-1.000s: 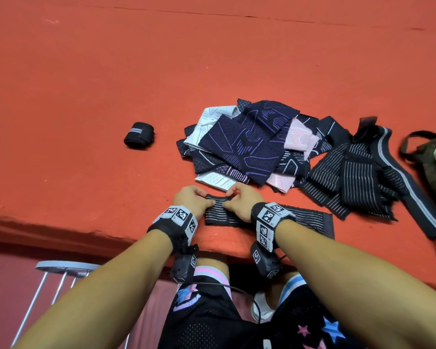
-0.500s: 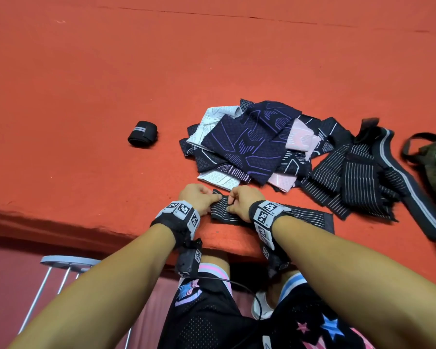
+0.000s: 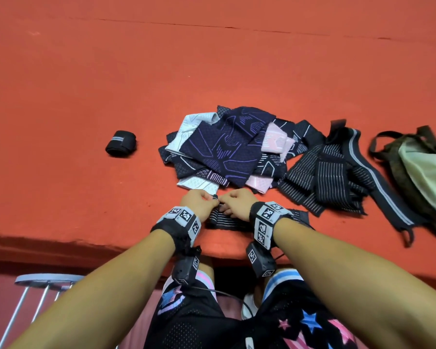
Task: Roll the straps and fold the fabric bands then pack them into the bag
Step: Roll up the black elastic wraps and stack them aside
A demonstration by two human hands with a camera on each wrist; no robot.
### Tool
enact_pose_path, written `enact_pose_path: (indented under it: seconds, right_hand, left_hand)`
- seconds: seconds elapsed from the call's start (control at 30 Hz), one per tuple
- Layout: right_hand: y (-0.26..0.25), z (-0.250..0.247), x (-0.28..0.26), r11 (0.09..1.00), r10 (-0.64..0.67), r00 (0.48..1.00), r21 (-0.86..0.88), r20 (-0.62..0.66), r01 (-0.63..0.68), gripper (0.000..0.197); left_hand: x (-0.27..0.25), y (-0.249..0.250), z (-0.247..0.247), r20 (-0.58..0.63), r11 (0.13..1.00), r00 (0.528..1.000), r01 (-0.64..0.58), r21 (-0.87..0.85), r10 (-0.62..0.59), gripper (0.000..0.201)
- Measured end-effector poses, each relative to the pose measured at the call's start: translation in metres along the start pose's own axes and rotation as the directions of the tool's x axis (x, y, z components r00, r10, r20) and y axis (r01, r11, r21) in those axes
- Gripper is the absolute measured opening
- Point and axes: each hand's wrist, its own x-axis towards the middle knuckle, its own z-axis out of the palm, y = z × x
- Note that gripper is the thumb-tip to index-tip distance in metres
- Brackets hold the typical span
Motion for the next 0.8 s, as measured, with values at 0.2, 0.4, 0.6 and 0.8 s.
enact_pose_path:
  seconds: [0.2, 0.4, 0.6, 0.8]
  right_hand:
    - [0.012, -0.006, -0.002, 0.975, -0.086, 0.994, -0.213, -0.064, 0.070, 0.016]
    - [0.017, -0.009, -0.006, 0.920, -0.099, 0.976, -0.391, -0.195, 0.015, 0.022]
    - [0.021, -0.005, -0.005, 0.890, -0.123, 0.973, -0.455, -0.196, 0.021, 0.023]
    - [0.026, -0.010, -0.001, 0.859, -0.183, 0.974, -0.503, -0.131, 0.094, 0.030]
  left_hand:
    - [-0.005, 0.003, 0.006, 0.100, 0.988, 0.995, 0.033, -0.150, -0.018, 0.027]
    - [0.004, -0.012, 0.001, -0.018, 0.974, 0.998, 0.059, -0.218, -0.064, 0.015]
    - [0.005, -0.013, 0.007, 0.000, 0.988, 0.998, 0.068, -0.140, -0.069, 0.014]
    - [0.006, -0.016, 0.011, -0.036, 0.995, 0.997, 0.070, -0.076, -0.073, 0.018]
